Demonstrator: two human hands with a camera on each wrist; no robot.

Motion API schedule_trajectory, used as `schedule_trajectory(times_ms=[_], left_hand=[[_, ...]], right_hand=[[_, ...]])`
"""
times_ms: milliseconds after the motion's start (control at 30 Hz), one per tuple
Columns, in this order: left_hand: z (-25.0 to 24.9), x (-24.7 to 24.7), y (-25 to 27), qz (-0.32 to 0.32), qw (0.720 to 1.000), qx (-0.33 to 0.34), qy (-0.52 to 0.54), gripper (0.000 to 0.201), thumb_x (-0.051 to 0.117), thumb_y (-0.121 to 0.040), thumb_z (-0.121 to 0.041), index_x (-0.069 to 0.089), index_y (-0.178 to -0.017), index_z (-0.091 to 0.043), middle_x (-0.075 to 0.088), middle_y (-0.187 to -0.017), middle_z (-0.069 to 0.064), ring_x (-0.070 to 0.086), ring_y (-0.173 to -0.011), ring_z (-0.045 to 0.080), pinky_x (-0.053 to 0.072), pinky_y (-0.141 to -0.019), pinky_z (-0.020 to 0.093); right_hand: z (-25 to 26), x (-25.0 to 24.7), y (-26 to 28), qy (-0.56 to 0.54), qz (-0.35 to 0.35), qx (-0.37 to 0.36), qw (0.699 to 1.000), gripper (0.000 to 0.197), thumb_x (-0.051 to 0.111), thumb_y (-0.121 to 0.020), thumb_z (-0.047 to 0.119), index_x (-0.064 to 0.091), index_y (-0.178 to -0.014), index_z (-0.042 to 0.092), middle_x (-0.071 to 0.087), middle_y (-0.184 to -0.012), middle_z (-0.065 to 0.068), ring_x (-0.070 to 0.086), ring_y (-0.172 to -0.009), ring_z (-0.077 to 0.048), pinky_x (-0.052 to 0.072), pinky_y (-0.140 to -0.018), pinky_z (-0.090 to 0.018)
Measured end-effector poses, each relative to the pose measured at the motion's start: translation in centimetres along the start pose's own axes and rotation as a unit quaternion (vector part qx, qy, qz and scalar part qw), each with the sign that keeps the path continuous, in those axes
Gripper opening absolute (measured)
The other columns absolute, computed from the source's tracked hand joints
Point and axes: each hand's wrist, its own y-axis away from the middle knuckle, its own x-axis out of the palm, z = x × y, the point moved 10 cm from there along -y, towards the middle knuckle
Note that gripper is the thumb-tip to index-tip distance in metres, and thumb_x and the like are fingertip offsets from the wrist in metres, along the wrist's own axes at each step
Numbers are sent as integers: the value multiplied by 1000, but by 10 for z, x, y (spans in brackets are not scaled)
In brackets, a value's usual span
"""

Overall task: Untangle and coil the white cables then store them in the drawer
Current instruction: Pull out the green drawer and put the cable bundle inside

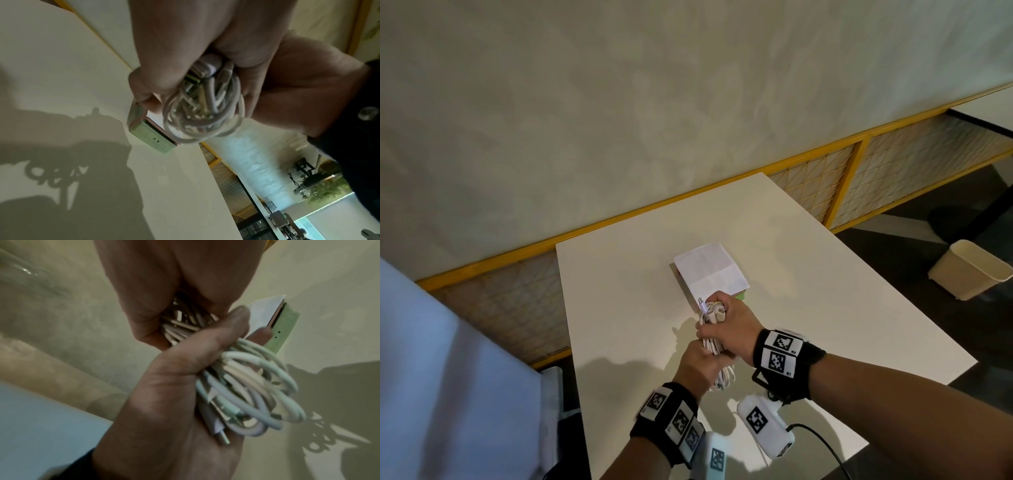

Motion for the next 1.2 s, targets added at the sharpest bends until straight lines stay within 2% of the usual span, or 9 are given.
schedule_trajectory(times_ms=[167, 267, 467, 533, 700, 833, 1000, 1133, 1200], left_hand=[[8, 6, 6, 35, 999, -18, -17, 7, 66, -60, -16, 70, -54, -13, 65, -57, 10, 59, -57, 26, 47, -61, 35], [18, 3, 3, 17, 999, -39, -17, 6, 66, -59, -14, 66, -60, -9, 60, -55, 8, 54, -52, 23, 42, -60, 32], [33, -12, -15, -7, 993, -91, -77, 19, 73, -76, -20, 63, -63, -10, 58, -54, 5, 53, -49, 18, 42, -58, 28], [34, -28, -25, -36, 989, -109, -97, 27, 71, -79, -28, 62, -62, -10, 57, -51, 3, 52, -47, 18, 41, -57, 27], [28, -83, -61, -141, 971, -126, -145, 36, 69, -80, -37, 60, -64, -6, 59, -55, 6, 57, -53, 24, 41, -55, 25], [23, -106, -91, -202, 963, -127, -128, 39, 68, -80, -38, 66, -80, 0, 67, -70, 12, 67, -72, 30, 45, -62, 28], [29, -103, -114, -232, 953, -157, -112, 40, 69, -79, -41, 67, -89, -2, 65, -75, 9, 64, -76, 28, 45, -66, 27], [36, -81, -122, -213, 957, -177, -83, 34, 70, -78, -36, 63, -64, -6, 58, -51, 1, 56, -47, 19, 44, -48, 20], [39, -76, -126, -208, 958, -187, -69, 36, 71, -77, -34, 59, -55, -9, 58, -49, 1, 55, -47, 20, 45, -53, 25]], right_hand=[[-8, 6, -3, -33, 6, 27, 999, 33, 68, -63, 5, 54, -81, 29, 59, -63, 4, 58, -60, -17, 52, -64, -32], [-19, 11, -5, -61, 15, 51, 997, 31, 66, -63, 2, 56, -86, 21, 59, -64, 1, 57, -58, -17, 51, -62, -31], [-44, 25, -20, -107, 95, 99, 985, 50, 79, -67, 12, 56, -111, 16, 67, -91, -3, 67, -86, -21, 57, -81, -38], [-46, 25, -27, -115, 138, 95, 979, 56, 75, -76, 23, 47, -124, 19, 64, -109, -3, 64, -99, -21, 53, -80, -32], [-78, -23, -53, 158, 54, 80, 983, 49, 53, -89, 46, 46, -130, 21, 57, -114, -6, 56, -102, -21, 44, -92, -32], [-121, -30, -71, 411, 112, 92, 900, 60, 50, -89, 39, 27, -143, 25, 45, -135, -10, 49, -121, -30, 42, -99, -39], [-130, -17, -87, 493, 132, 52, 858, 71, 46, -88, 26, 7, -147, 32, 44, -133, -10, 52, -116, -32, 42, -93, -42], [-129, -12, -93, 525, 121, 21, 842, 74, 43, -88, 24, 0, -147, 33, 47, -129, -9, 53, -112, -31, 39, -95, -43], [-131, -11, -95, 533, 119, 17, 838, 74, 43, -88, 24, -1, -147, 32, 48, -128, -8, 55, -109, -32, 39, -95, -43]])
